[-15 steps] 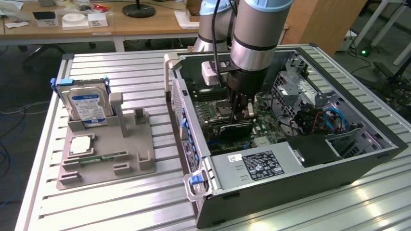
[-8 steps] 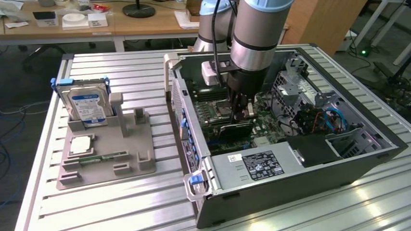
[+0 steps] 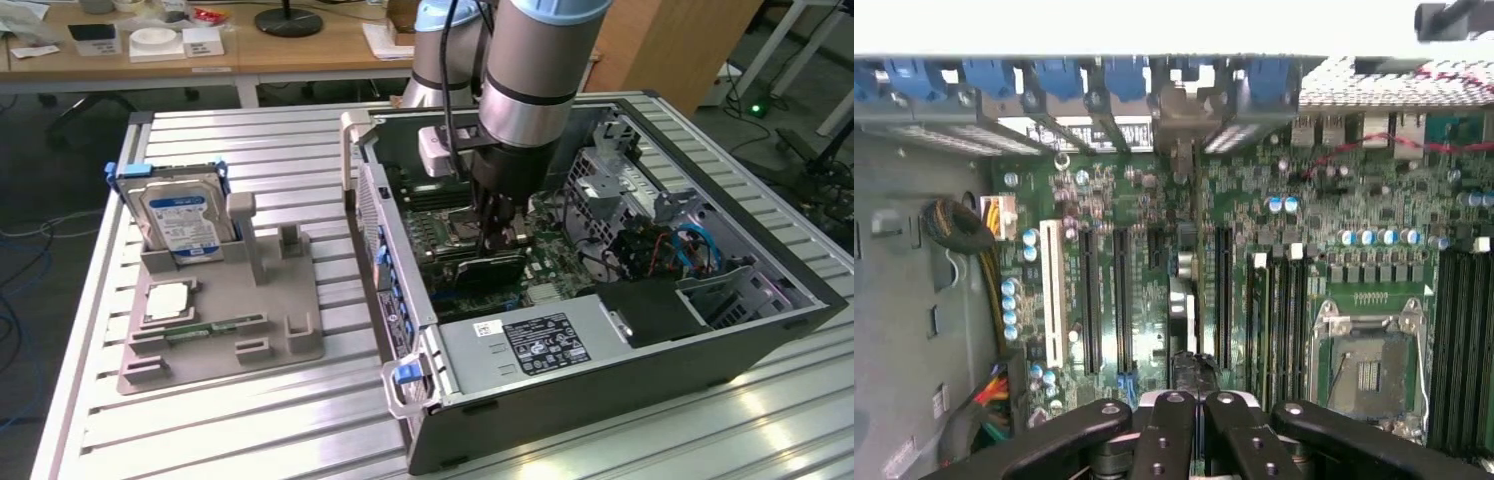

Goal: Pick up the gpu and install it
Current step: 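Press down on the gpu until it lock into place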

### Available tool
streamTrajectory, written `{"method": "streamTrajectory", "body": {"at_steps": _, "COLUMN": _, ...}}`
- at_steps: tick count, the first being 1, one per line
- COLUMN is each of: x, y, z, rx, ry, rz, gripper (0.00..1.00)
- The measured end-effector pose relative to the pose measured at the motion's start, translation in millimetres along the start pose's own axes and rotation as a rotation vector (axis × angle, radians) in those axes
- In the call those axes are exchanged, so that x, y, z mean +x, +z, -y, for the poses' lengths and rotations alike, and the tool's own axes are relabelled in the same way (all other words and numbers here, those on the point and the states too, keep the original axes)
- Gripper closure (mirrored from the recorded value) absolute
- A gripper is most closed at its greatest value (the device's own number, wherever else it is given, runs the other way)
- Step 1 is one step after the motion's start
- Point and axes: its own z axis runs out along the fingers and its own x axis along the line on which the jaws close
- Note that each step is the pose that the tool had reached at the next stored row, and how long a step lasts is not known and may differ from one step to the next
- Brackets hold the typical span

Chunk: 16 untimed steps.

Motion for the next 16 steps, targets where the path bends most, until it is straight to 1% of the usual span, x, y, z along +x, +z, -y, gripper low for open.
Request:
{"method": "streamTrajectory", "body": {"at_steps": 1, "x": 0.0, "y": 0.0, "z": -0.6, "rx": -0.0112, "ry": 0.000, "rz": -0.0007, "gripper": 0.89}}
{"method": "streamTrajectory", "body": {"at_steps": 2, "x": 0.0, "y": 0.0, "z": -1.5, "rx": -0.0262, "ry": 0.001, "rz": -0.0010, "gripper": 0.89}}
{"method": "streamTrajectory", "body": {"at_steps": 3, "x": 0.0, "y": 0.0, "z": -2.6, "rx": -0.0387, "ry": 0.001, "rz": -0.0016, "gripper": 0.89}}
{"method": "streamTrajectory", "body": {"at_steps": 4, "x": 0.0, "y": -0.1, "z": -3.0, "rx": -0.0529, "ry": 0.002, "rz": -0.0021, "gripper": 0.89}}
{"method": "streamTrajectory", "body": {"at_steps": 5, "x": 0.0, "y": -0.2, "z": -3.2, "rx": -0.0630, "ry": 0.002, "rz": -0.0026, "gripper": 0.89}}
{"method": "streamTrajectory", "body": {"at_steps": 8, "x": 0.0, "y": -0.9, "z": -3.2, "rx": -0.0850, "ry": 0.003, "rz": -0.0032, "gripper": 0.89}}
{"method": "streamTrajectory", "body": {"at_steps": 9, "x": 0.0, "y": -1.0, "z": -3.2, "rx": -0.0940, "ry": 0.004, "rz": -0.0034, "gripper": 0.89}}
{"method": "streamTrajectory", "body": {"at_steps": 10, "x": 0.0, "y": -1.2, "z": -3.2, "rx": -0.1052, "ry": 0.004, "rz": -0.0039, "gripper": 0.89}}
{"method": "streamTrajectory", "body": {"at_steps": 11, "x": 0.0, "y": -1.4, "z": -3.2, "rx": -0.1174, "ry": 0.005, "rz": -0.0044, "gripper": 0.89}}
{"method": "streamTrajectory", "body": {"at_steps": 13, "x": 0.0, "y": -1.7, "z": -3.1, "rx": -0.1441, "ry": 0.006, "rz": -0.0056, "gripper": 0.89}}
{"method": "streamTrajectory", "body": {"at_steps": 15, "x": 0.0, "y": -1.8, "z": -3.1, "rx": -0.1741, "ry": 0.007, "rz": -0.0065, "gripper": 0.89}}
{"method": "streamTrajectory", "body": {"at_steps": 16, "x": 0.0, "y": -1.7, "z": -3.2, "rx": -0.1908, "ry": 0.007, "rz": -0.0071, "gripper": 0.89}}
